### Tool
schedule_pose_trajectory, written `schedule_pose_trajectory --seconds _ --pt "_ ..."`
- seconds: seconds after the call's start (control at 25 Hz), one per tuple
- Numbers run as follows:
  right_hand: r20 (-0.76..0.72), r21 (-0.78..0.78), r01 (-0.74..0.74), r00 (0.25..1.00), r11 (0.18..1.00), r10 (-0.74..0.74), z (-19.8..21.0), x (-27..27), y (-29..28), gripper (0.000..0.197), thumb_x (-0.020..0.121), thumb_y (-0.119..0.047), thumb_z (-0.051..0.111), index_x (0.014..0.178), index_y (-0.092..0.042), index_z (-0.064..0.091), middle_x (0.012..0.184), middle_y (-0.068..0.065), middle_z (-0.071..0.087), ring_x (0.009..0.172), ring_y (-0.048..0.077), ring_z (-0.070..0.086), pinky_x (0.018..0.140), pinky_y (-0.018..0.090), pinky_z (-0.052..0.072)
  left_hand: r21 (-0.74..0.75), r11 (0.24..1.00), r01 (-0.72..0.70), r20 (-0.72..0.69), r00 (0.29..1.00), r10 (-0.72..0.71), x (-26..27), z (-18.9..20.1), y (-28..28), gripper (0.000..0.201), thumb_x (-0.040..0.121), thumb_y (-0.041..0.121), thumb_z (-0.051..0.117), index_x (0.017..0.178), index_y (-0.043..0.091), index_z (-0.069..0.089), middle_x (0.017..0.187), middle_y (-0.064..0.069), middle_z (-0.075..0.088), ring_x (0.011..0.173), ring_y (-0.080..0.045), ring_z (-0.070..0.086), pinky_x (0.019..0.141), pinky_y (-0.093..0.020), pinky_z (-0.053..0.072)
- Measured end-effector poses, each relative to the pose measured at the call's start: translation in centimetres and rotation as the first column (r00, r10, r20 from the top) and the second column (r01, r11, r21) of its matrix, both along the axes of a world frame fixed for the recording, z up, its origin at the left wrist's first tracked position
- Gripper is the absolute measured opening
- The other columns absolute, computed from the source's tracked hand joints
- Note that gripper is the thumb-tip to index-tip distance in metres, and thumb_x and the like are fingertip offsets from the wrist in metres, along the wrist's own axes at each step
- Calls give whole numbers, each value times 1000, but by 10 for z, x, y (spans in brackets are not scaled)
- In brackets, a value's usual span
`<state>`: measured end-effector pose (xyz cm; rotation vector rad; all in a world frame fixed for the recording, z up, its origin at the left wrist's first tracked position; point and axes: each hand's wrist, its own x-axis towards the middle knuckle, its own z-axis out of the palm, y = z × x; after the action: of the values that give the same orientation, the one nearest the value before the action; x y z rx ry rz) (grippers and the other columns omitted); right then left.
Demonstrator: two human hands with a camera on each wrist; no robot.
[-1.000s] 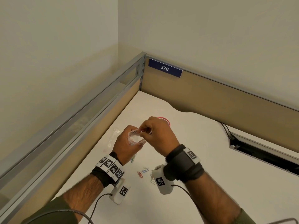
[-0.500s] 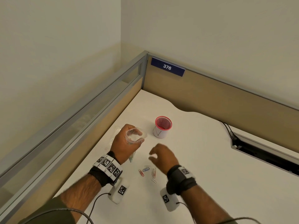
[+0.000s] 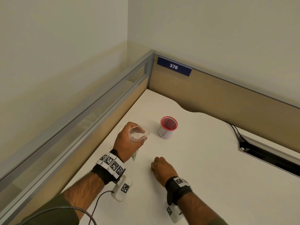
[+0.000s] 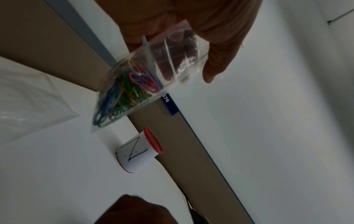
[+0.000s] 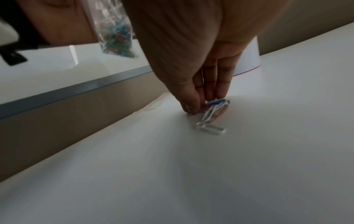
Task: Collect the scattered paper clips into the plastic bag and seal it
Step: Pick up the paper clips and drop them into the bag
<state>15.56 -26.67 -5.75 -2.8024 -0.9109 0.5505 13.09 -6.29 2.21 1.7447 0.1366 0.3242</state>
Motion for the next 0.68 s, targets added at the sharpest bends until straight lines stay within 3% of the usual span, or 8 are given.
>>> schedule_pose_trajectory --seconds 0.16,0.32,0.52,0.68 --pt "-93 118 248 967 962 -238 9 3 -40 22 87 -25 61 109 -20 65 112 -1 57 109 19 52 89 27 44 -2 1000 5 3 1000 -5 1 -3 -5 34 77 25 80 103 20 59 107 4 71 111 -15 66 101 -34 51" --pt "-194 21 342 923 939 -332 5 -25 -62 60 74 -40 74 126 -21 52 120 2 46 113 21 46 95 30 43 -23 1000 20 -1 1000 -20 3 -6 -11 34 75 24 79 102 20 59 105 3 72 109 -16 67 100 -33 51" --pt "-189 59 447 883 893 -430 -11 -28 -28 42 80 -26 68 120 -15 58 117 7 50 109 28 54 92 31 46 -34 999 40 -9 999 -40 3 -4 -16 33 76 21 80 102 21 59 104 3 72 110 -14 66 97 -26 48" --pt "-147 108 444 892 890 -427 -12 -9 -16 25 86 -19 59 111 -15 63 113 8 55 103 27 59 91 32 48 -35 999 21 -9 1000 -21 1 2 -13 32 78 16 80 103 19 60 103 4 72 111 -13 65 96 -24 48"
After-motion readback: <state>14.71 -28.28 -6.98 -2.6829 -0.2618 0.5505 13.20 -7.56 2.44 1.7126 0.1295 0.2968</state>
